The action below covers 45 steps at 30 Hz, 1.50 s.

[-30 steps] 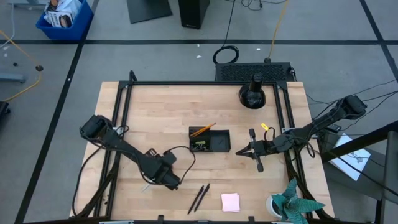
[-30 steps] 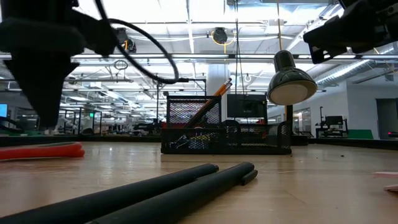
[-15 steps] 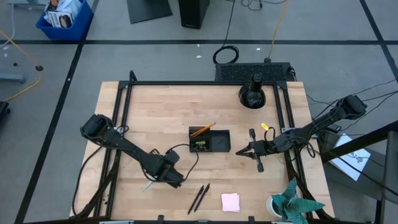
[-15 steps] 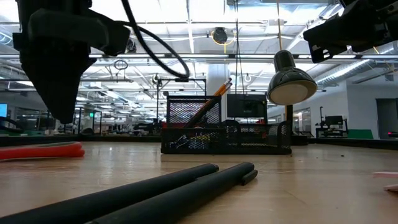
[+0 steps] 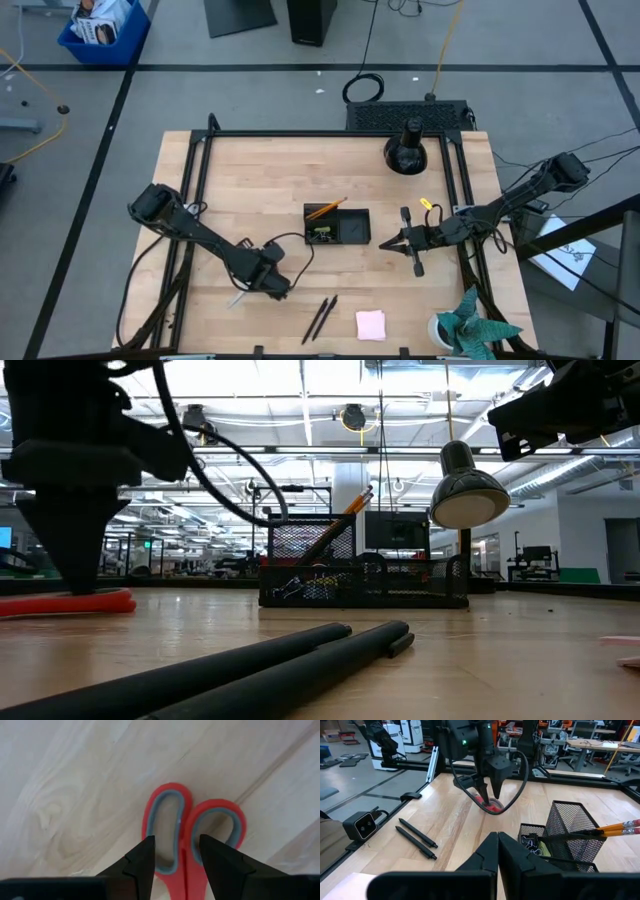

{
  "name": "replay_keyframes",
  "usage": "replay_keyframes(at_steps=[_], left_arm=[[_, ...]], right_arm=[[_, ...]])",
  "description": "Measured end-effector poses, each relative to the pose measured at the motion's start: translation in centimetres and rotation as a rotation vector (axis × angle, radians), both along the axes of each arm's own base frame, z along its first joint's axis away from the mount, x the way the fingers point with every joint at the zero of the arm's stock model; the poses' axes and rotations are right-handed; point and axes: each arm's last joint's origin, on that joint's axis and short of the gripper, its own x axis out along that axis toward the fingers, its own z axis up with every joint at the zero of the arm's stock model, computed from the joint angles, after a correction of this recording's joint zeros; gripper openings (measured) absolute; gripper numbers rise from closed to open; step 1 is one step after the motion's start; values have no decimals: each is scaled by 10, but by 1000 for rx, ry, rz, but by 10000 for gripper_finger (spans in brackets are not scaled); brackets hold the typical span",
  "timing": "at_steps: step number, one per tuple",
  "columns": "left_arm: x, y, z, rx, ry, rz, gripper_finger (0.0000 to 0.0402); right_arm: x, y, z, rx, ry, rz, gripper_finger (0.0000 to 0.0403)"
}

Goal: Pick and place office supplies into organizer
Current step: Put the red scissors into the black desk organizer

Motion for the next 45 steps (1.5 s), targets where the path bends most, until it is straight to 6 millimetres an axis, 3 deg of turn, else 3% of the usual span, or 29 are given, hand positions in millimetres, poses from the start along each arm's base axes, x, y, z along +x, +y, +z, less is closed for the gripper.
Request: replay_keyframes(at_steps=[9,14,23,26,31,36,42,45], left_arm=[[-10,7,-35,-68,-107,-34,158],[-14,8,-42,-64,-144,-34,150],[-9,-1,-42,42,-258,-183,23],[-9,-2,-43,87,-290,-180,22],[-8,-7,-44,184,-387,-195,55],[1,-10,-27,223,-530,-275,38],[9,-2,23,290,-728,-366,20],[18,5,63,385,-921,-423,30]], right_arm=[[0,0,0,0,1,1,0],[0,0,0,0,0,1,0],[0,0,-2,-10,19,0,0],[0,0,-2,-10,21,1,0],[0,0,-2,-2,22,-1,0],[-1,0,-3,12,32,-4,0],[-1,0,-3,10,31,-4,0],[-1,0,-3,7,35,-4,0]])
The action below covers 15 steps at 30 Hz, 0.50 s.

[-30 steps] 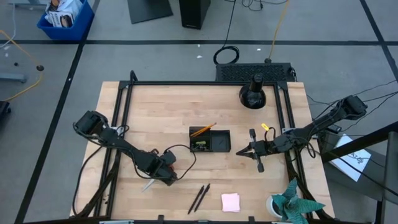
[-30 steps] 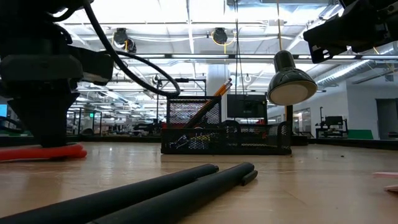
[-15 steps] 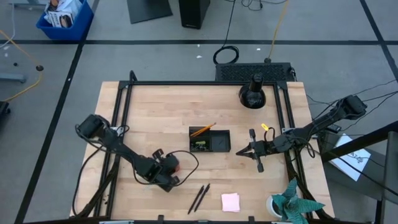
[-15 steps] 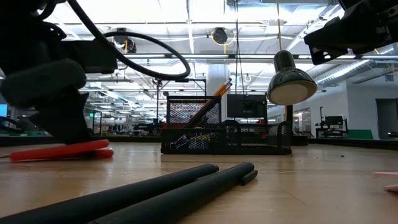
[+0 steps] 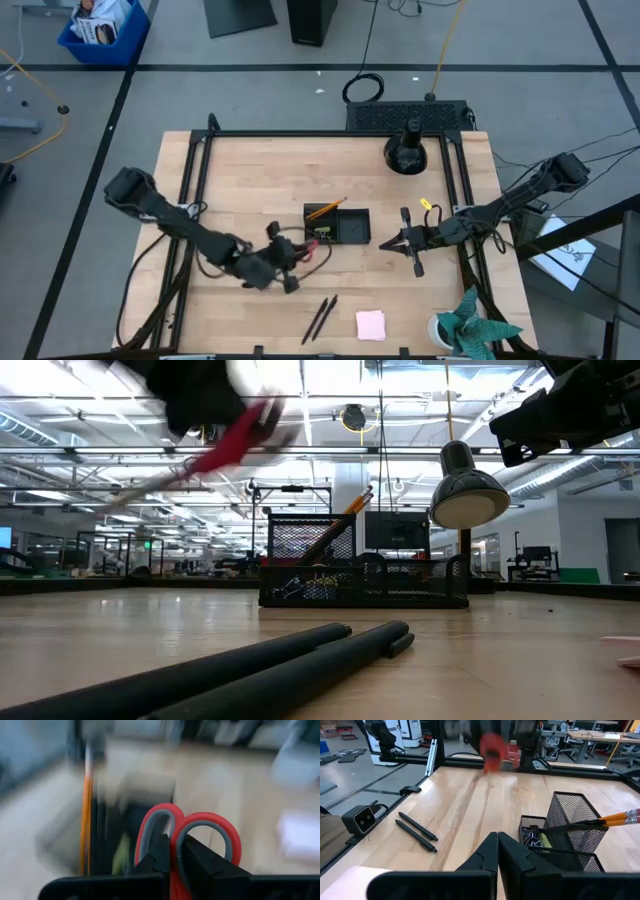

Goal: Pick and place office supplies into organizer
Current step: Put the red scissors into the black desk organizer

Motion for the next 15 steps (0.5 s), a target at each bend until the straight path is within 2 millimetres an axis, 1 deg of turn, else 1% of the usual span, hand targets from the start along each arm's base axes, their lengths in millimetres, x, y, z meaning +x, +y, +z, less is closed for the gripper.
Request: replay_keyframes(at_steps=[4,7,9,11,15], left_arm=[[11,19,48,166,-231,-98,34],[13,35,73,291,-352,-177,35],[13,48,87,344,-422,-228,36],[17,64,93,360,-468,-250,36],[28,99,93,306,-526,-302,36]], right_arm=[[0,0,0,-2,1,0,0],[0,0,0,-3,-2,1,0],[0,0,0,-5,0,1,0],[0,0,0,-4,0,1,0],[0,0,0,-6,2,1,0]])
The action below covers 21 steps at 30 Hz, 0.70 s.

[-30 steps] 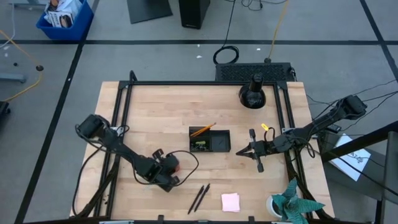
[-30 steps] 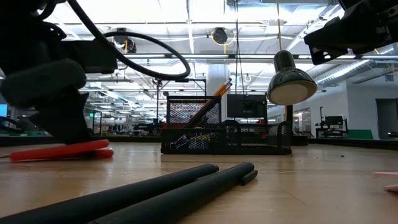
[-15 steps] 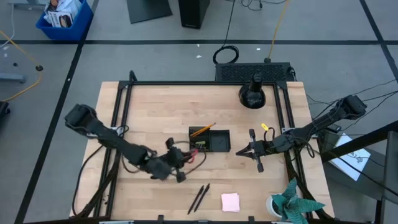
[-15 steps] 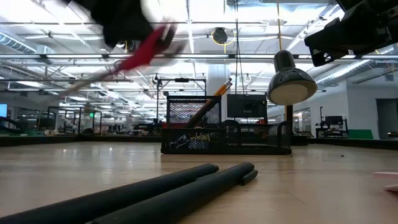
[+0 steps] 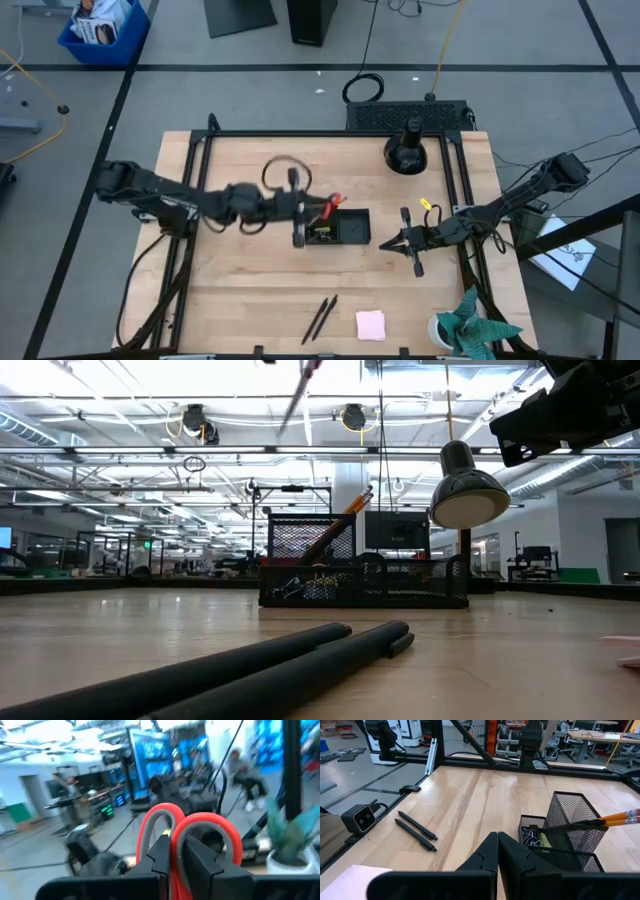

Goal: Pick and place office supplies into organizer
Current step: Put the red scissors into the black desk organizer

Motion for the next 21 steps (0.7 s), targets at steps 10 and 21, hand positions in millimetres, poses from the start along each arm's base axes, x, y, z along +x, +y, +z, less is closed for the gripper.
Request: replay_keyframes(at_steps=[10,21], left_arm=[[36,56,-51,-78,91,5,37],[45,78,-71,-52,129,60,38]], right_arm=[[0,0,0,-1,-2,-7,0],[0,-1,0,-13,-4,-25,0]])
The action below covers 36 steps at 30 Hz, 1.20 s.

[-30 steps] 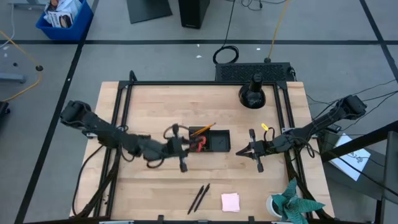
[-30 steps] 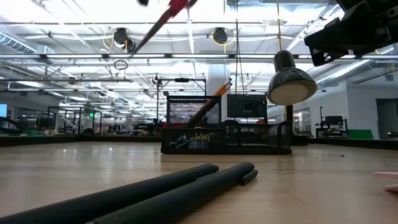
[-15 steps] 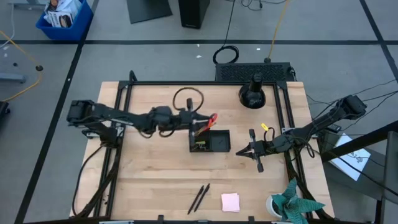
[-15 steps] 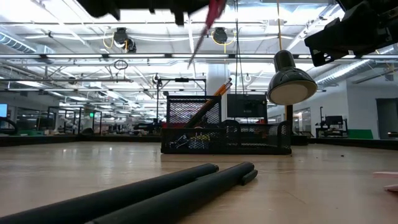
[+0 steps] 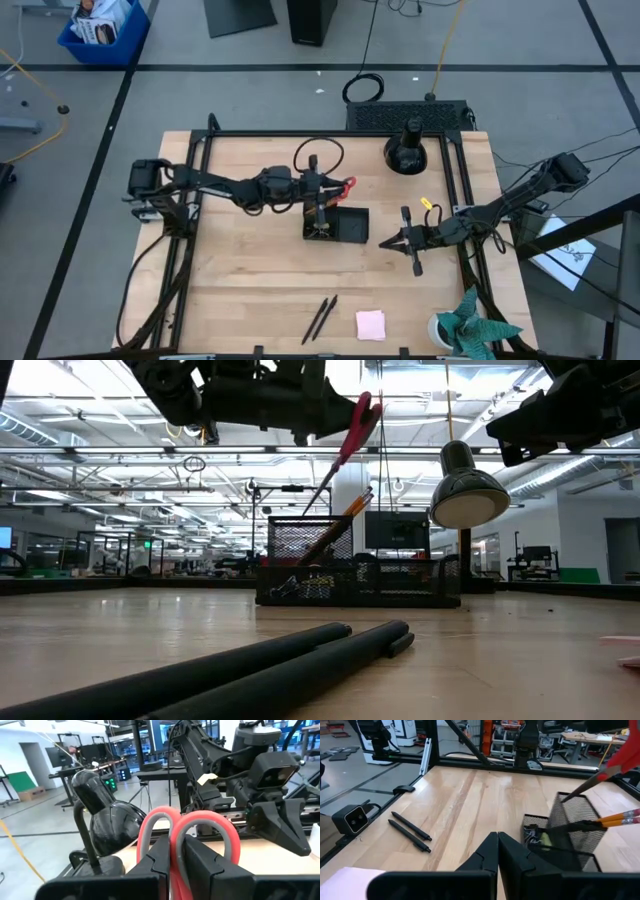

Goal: Pick and place office supplies into organizer
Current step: Put the red scissors into the black desk organizer

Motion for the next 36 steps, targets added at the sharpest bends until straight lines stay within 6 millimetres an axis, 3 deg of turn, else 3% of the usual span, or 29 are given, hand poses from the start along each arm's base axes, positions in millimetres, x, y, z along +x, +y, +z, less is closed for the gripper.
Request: replay_keyframes(at_steps=[15,24,36], left_arm=[[-1,8,9,106,-66,-54,37],[-7,35,-10,6,95,16,37],[-7,-2,-21,-51,117,-13,37]], right_arm=[[0,0,0,-19,-2,4,0],[0,0,0,-36,-4,8,0],[0,0,0,-37,-4,9,0]])
